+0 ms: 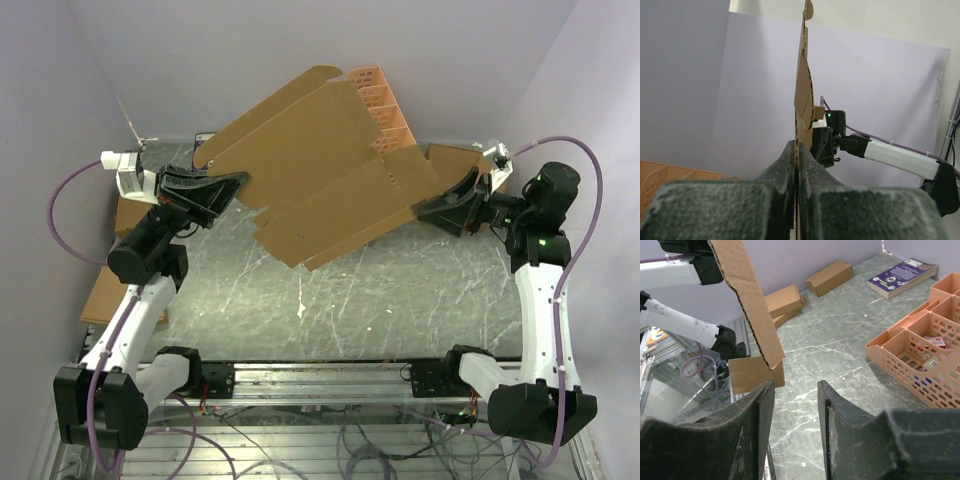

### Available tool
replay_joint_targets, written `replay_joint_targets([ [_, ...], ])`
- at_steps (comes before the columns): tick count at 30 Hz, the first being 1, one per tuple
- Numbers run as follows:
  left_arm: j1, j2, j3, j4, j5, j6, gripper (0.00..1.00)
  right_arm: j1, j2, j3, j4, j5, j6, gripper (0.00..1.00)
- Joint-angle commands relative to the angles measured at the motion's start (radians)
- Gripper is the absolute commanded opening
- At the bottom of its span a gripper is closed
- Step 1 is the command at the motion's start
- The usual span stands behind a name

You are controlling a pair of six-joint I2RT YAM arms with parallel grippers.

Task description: Fold the paper box

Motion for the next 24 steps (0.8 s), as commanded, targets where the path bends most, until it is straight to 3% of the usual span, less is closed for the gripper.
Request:
replay_joint_targets([
  [1, 0.009, 0.017, 0.028, 0.147, -0.006, -0.046, 0.07, 0.012, -0.013, -0.025, 0.109, -0.026, 0.098, 0.41],
  [11, 0.010, 0.074, 0.034, 0.271, -0.020, -0.131, 0.07, 0.023, -0.006, -0.069, 0.216, -0.019, 0.202, 0.45],
  [24, 0.010, 0.094, 0.043, 0.316, -0.038, -0.171, 0.07, 0.046, -0.001, -0.125, 0.363, -0.019, 0.324, 0.45],
])
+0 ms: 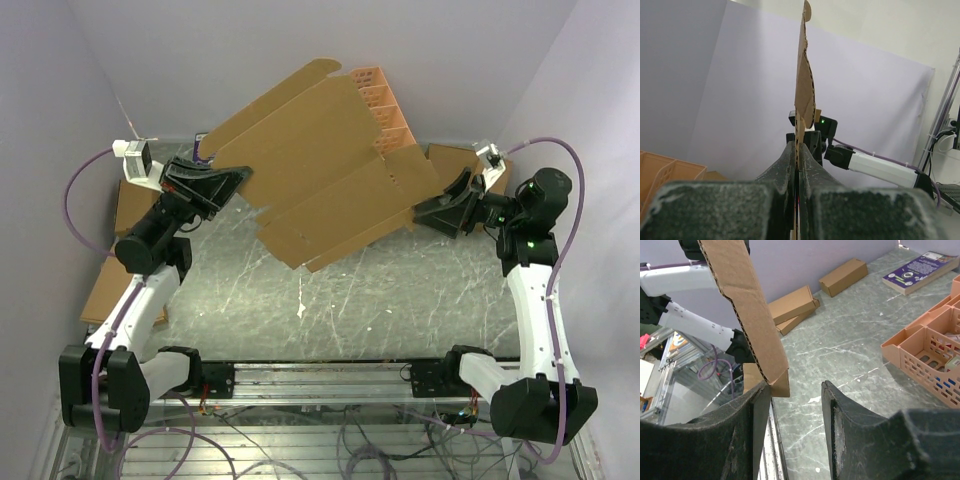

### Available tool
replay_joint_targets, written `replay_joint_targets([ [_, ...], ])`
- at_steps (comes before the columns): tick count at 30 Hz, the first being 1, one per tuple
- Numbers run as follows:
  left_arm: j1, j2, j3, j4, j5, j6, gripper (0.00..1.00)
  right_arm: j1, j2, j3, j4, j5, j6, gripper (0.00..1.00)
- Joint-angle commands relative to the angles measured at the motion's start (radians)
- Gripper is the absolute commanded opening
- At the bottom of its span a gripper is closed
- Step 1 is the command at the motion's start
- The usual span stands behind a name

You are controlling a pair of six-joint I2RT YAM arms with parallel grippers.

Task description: Fold the paper box

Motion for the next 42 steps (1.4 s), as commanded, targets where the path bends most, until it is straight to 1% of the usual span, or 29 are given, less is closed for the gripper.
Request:
replay_joint_targets([
  [1, 0.008, 0.003, 0.033, 0.249, -0.034, -0.036, 0.07, 0.013, -0.001, -0.017, 0.092, -0.013, 0.068, 0.45],
  [7, 0.009, 0.001, 0.034, 0.250, -0.040, -0.039, 0.07, 0.025, -0.001, -0.017, 0.127, -0.010, 0.108, 0.45],
  [10, 0.008, 0.001, 0.033, 0.250, -0.043, -0.039, 0.07, 0.030, 0.000, -0.048, 0.157, -0.010, 0.134, 0.44],
  [19, 0.008, 0.002, 0.035, 0.251, -0.053, -0.045, 0.07, 0.039, -0.001, -0.047, 0.179, 0.000, 0.155, 0.39],
  [23, 0.008, 0.001, 0.035, 0.251, -0.053, -0.046, 0.07, 0.040, 0.002, -0.038, 0.187, 0.003, 0.160, 0.39],
  [25, 0.008, -0.003, 0.035, 0.251, -0.054, -0.046, 0.07, 0.038, 0.000, -0.033, 0.166, 0.013, 0.135, 0.40],
  [28, 0.008, -0.005, 0.035, 0.250, -0.046, -0.046, 0.07, 0.034, -0.001, -0.014, 0.045, 0.049, 0.029, 0.41],
  [30, 0.009, -0.007, 0.036, 0.242, -0.035, -0.037, 0.07, 0.027, 0.002, 0.019, -0.068, 0.059, -0.081, 0.42],
  [32, 0.008, -0.014, 0.036, 0.216, -0.022, -0.011, 0.07, 0.021, -0.006, 0.040, -0.198, 0.076, -0.236, 0.50],
  [34, 0.008, -0.019, 0.030, 0.189, -0.014, 0.021, 0.07, 0.021, -0.017, 0.045, -0.269, 0.071, -0.360, 0.58],
  [36, 0.009, -0.018, 0.031, 0.171, 0.002, 0.049, 0.07, 0.020, -0.024, 0.081, -0.419, 0.131, -0.535, 0.63],
  [38, 0.010, -0.011, 0.035, 0.164, 0.021, 0.070, 0.07, 0.020, -0.023, 0.138, -0.597, 0.232, -0.718, 0.66],
  [40, 0.010, -0.007, 0.034, 0.158, 0.033, 0.090, 0.07, 0.018, -0.026, 0.179, -0.691, 0.309, -0.817, 0.67],
  [42, 0.013, -0.002, 0.035, 0.141, 0.055, 0.116, 0.07, 0.012, -0.036, 0.206, -0.739, 0.322, -0.868, 0.68],
])
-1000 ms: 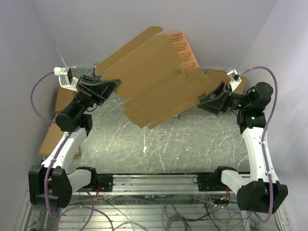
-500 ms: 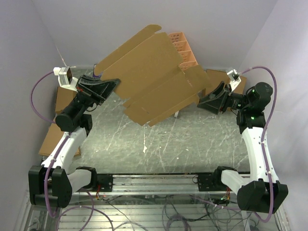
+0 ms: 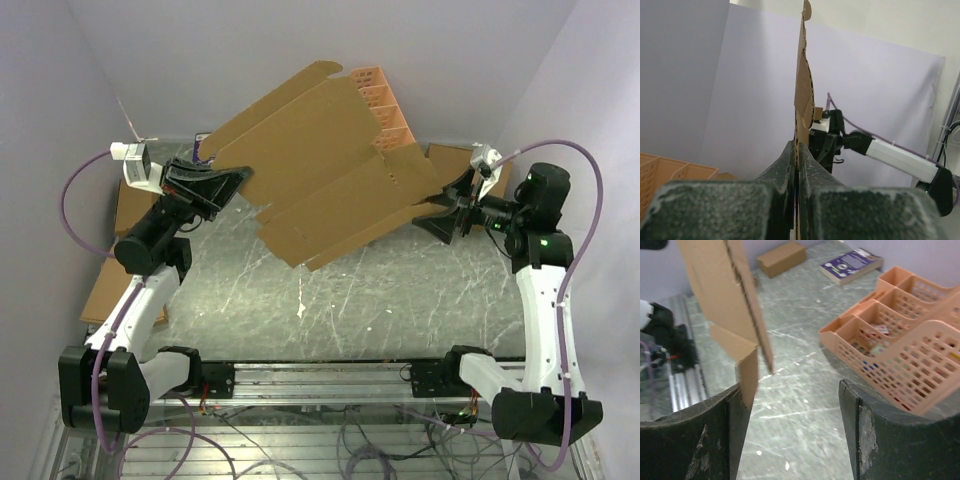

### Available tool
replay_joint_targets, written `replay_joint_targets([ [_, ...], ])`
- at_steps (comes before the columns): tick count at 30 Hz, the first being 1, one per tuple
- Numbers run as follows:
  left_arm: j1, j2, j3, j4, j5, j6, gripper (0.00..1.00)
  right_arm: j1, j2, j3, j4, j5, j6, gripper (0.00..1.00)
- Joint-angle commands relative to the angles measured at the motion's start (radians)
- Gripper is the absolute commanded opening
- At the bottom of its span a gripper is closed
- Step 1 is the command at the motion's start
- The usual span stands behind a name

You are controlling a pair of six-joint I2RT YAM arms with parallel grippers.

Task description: Fold the paper box

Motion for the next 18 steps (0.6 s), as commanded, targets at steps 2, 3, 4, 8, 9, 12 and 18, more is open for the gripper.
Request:
replay_joint_targets([
  [2, 0.017, 0.003, 0.037, 0.118, 0.066, 0.093, 0.07, -0.013, -0.029, 0.107, -0.300, 0.111, -0.327, 0.69],
  [3, 0.019, 0.005, 0.040, 0.111, 0.073, 0.103, 0.07, -0.015, -0.022, 0.133, -0.331, 0.121, -0.351, 0.69],
  [4, 0.021, 0.006, 0.045, 0.108, 0.081, 0.114, 0.07, -0.015, -0.015, 0.162, -0.356, 0.136, -0.372, 0.68],
  [8, 0.039, 0.002, 0.055, 0.059, 0.112, 0.169, 0.07, -0.018, 0.012, 0.295, -0.446, 0.290, -0.429, 0.59],
  [9, 0.043, -0.001, 0.056, 0.044, 0.116, 0.180, 0.07, -0.018, 0.015, 0.317, -0.460, 0.327, -0.439, 0.55],
  [12, 0.050, 0.004, 0.055, 0.064, 0.115, 0.167, 0.07, -0.019, 0.015, 0.315, -0.411, 0.445, -0.404, 0.39],
  [18, 0.051, 0.031, 0.066, 0.186, 0.106, 0.066, 0.07, -0.018, 0.030, 0.170, -0.229, 0.315, -0.253, 0.20],
])
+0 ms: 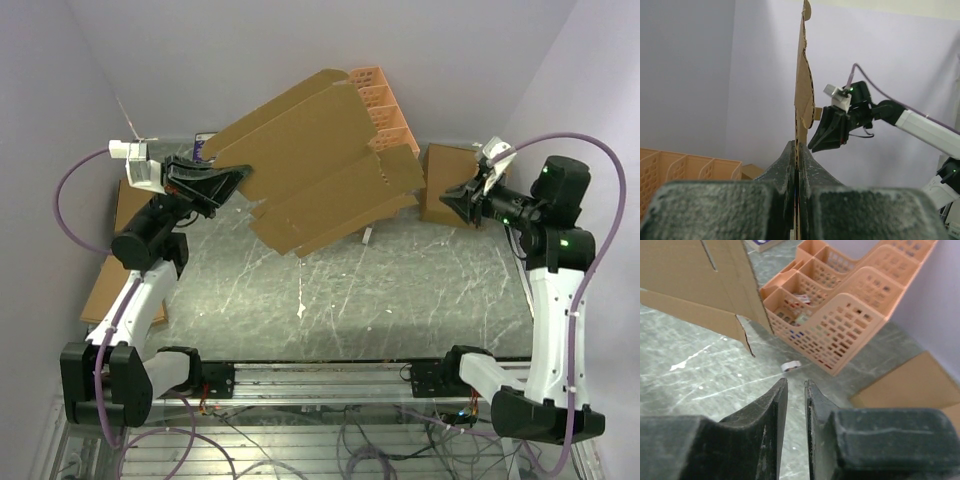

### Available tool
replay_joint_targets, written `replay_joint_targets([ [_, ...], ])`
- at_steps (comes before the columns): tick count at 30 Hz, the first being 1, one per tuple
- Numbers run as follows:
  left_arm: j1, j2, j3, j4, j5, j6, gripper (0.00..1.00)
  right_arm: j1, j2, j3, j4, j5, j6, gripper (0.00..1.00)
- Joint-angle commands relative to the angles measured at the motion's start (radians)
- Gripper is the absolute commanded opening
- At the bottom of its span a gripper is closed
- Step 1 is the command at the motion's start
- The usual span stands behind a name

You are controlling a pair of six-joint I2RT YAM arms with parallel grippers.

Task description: Fold the paper box

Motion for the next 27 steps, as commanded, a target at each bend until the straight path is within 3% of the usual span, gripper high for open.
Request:
replay_joint_targets([
  [1, 0.011, 0.010, 0.039, 0.194, 0.014, -0.061, 0.07, -0.004, 0.025, -0.099, 0.135, -0.110, 0.115, 0.19],
  [5, 0.011, 0.005, 0.039, 0.201, 0.013, -0.078, 0.07, -0.004, 0.026, -0.156, 0.268, -0.253, 0.204, 0.19],
  [14, 0.011, 0.002, 0.042, 0.208, 0.008, -0.092, 0.07, -0.003, 0.030, -0.166, 0.285, -0.470, 0.252, 0.20],
  [27, 0.011, 0.024, 0.059, 0.249, -0.009, -0.133, 0.07, -0.003, 0.009, -0.281, 0.449, -0.524, 0.413, 0.30],
])
